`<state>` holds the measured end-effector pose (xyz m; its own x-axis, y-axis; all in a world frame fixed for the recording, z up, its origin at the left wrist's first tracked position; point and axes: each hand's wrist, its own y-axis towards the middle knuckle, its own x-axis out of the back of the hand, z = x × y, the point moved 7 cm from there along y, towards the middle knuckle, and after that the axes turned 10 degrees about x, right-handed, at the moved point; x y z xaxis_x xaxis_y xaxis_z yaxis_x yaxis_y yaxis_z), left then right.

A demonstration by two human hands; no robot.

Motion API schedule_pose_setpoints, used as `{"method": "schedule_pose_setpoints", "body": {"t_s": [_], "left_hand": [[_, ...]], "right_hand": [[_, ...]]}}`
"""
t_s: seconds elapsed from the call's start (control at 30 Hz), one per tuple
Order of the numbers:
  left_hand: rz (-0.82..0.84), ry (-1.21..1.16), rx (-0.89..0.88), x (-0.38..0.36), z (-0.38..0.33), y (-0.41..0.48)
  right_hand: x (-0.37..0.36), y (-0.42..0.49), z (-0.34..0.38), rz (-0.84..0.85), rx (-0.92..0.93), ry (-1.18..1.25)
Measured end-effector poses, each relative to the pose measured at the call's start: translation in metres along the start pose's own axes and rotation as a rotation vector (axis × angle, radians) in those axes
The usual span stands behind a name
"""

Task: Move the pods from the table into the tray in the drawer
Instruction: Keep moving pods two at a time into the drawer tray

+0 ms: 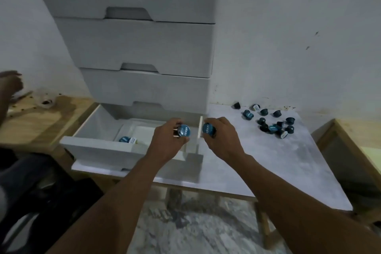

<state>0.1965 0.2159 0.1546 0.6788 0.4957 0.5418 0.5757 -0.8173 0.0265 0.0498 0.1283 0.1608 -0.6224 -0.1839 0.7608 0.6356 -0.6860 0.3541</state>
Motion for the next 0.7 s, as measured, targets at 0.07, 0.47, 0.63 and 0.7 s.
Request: {"method": "schedule_pose_setpoints", "body": {"t_s": [0.07, 0.47, 0.63, 0.7], "left_hand": [[-0.006, 0.036, -0.026, 0.025, 0.013, 0.007], [0.051, 0.201, -0.098, 0.108, 0.078, 0.063], [0.094, 0.219, -0.077, 0.103, 0.095, 0.091], [0.112, 0.224, -0.052, 0.099, 0.103, 0.103]], "right_hand": [[-0.018, 0.008, 0.02, -0.011, -0.008, -0.001], [-0.102, 0.039, 0.081, -0.017, -0.104, -0.011], [-0.123, 0.061, 0.072, 0.054, -0.131, -0.034], [-0.133, 0.072, 0.063, 0.079, -0.13, -0.027]]}}
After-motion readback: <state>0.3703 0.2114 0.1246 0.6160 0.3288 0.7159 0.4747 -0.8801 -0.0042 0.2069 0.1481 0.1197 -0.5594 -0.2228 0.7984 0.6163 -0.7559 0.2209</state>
